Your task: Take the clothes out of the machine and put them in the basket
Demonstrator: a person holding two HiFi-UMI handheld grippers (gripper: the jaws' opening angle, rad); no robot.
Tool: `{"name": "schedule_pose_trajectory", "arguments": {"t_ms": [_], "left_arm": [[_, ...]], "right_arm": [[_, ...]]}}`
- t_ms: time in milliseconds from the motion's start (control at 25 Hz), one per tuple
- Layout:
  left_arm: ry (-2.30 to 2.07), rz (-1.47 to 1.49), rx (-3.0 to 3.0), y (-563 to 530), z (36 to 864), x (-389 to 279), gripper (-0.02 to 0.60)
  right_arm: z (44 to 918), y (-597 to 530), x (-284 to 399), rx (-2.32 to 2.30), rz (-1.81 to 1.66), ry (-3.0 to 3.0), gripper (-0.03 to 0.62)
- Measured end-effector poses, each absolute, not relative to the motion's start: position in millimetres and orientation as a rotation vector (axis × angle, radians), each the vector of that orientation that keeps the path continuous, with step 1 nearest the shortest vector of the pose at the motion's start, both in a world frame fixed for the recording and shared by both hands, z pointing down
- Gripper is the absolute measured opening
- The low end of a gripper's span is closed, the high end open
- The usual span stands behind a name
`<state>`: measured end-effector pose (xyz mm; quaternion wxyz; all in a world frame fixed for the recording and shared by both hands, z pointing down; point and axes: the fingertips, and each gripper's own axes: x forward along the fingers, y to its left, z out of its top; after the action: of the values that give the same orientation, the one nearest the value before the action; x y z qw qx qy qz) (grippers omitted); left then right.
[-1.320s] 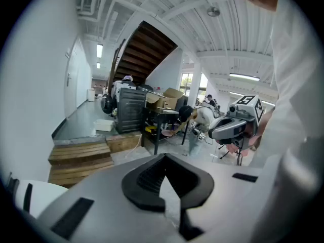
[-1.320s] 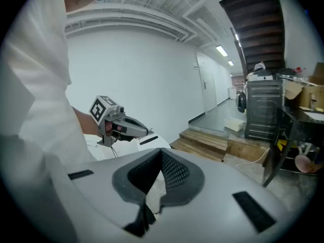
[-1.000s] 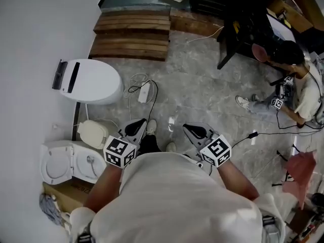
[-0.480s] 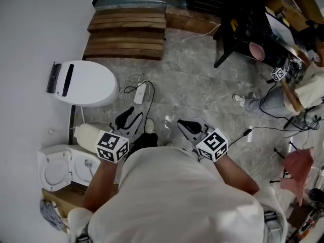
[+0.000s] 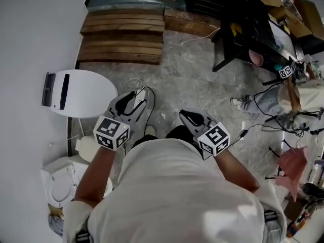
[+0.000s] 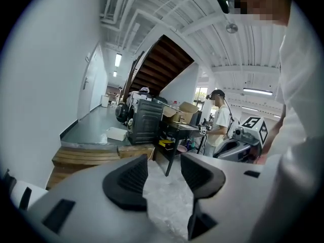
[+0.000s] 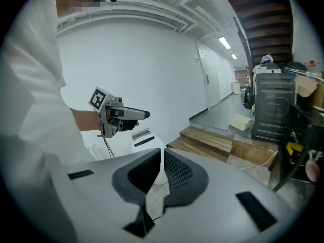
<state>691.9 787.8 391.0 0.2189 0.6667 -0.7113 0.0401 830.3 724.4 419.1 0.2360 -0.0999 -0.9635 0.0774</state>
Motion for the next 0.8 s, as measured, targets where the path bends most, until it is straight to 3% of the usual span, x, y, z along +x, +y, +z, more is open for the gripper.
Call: {"name": "schedule_pose_trajectory", "arguments": {"t_ms": [280, 800], "left_arm": [[-2.019, 0.050, 1.762, 756.4, 398.9, 629.9, 0.206], [-2.119, 0.113, 1.547, 620.7, 406.3, 483.2, 0.210]], "right_arm": [[426.1, 696.1, 762.2, -0.369, 0.235, -2.601, 0.003], [439.0, 525.5, 591.8, -0.559, 0.231, -2.588, 0.003]]}}
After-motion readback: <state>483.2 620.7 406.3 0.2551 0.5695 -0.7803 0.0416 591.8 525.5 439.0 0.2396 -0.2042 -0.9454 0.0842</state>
